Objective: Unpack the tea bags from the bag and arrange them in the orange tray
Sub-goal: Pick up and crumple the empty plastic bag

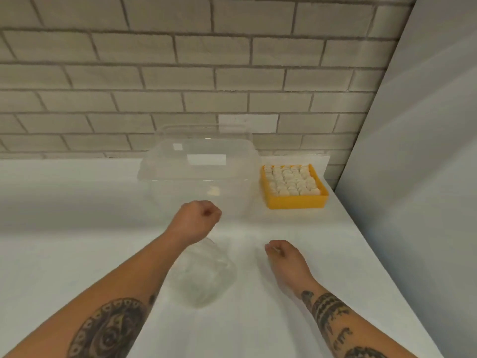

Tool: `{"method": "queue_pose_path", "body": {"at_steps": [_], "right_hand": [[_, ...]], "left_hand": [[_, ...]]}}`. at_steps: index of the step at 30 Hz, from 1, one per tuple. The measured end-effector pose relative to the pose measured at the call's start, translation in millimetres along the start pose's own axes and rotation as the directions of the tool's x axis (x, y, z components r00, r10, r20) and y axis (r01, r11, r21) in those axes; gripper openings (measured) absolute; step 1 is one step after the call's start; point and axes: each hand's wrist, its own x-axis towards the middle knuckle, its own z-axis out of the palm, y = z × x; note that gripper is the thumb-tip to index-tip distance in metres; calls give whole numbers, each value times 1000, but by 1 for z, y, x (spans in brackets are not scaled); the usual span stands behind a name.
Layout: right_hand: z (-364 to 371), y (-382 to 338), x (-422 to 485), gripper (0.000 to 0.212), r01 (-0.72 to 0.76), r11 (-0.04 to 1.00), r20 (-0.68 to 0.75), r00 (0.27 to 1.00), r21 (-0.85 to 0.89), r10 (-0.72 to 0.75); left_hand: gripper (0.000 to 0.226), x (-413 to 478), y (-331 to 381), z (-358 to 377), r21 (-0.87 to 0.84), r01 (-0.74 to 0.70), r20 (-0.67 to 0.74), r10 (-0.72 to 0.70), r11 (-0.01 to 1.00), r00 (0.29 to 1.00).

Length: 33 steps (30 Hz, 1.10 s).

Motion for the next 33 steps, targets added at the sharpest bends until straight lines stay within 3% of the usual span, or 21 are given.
{"method": "queue_pose_path", "body": {"at_steps": [2,4,6,8,10,12,17,21,24,25,28,30,32,33], "right_hand": [[31,-17,-24,59,-17,999,104,995,27,14],[61,-29,-39,78,-63,997,192,980,54,51],[85,-37,-50,91,-52,999,214,976,17,47],[107,-37,-54,76,-38,999,179,983,-5,38],[119,-41,-61,43,-66,993,113,992,94,55],[117,-49,-68,23,-79,971,42,997,227,71],[90,-59,-85,19,-47,941,-152,983,335,104],[86,-70,-110,31,213,977,-304,930,-10,-206],[93,-75,-126,39,331,903,-246,883,-275,-399],[96,-77,-132,40,376,868,-192,873,-323,-449],[99,-76,-145,46,488,675,68,834,-554,-547],[92,-74,-157,46,534,636,211,831,-557,-514],[79,-70,-171,37,538,777,263,842,-327,-472],[72,-68,-178,32,513,840,200,854,-176,-480]], "left_hand": [[23,-13,-40,-26,103,124,-170,-105,987,980],[43,-28,-81,-41,161,311,-231,-270,937,935],[72,-46,-113,-44,40,462,-106,-455,886,884],[80,-68,-126,-35,-300,521,91,-520,799,849],[64,-88,-128,-24,-529,518,174,-511,672,842],[49,-95,-130,-18,-622,461,141,-488,633,861],[49,-106,-126,-26,-793,400,174,-458,459,872],[43,-113,-95,-35,-787,370,217,-339,494,915],[36,-120,-67,-36,-823,440,407,-166,361,898],[44,-121,-59,-34,-811,468,454,-129,349,882],[89,-120,-33,-21,-739,463,502,-58,490,863],[70,-122,-19,-10,-690,338,395,-57,640,917],[32,-123,-14,-3,-625,186,220,-58,758,974],[22,-123,-16,0,-608,150,171,-55,779,984]]}}
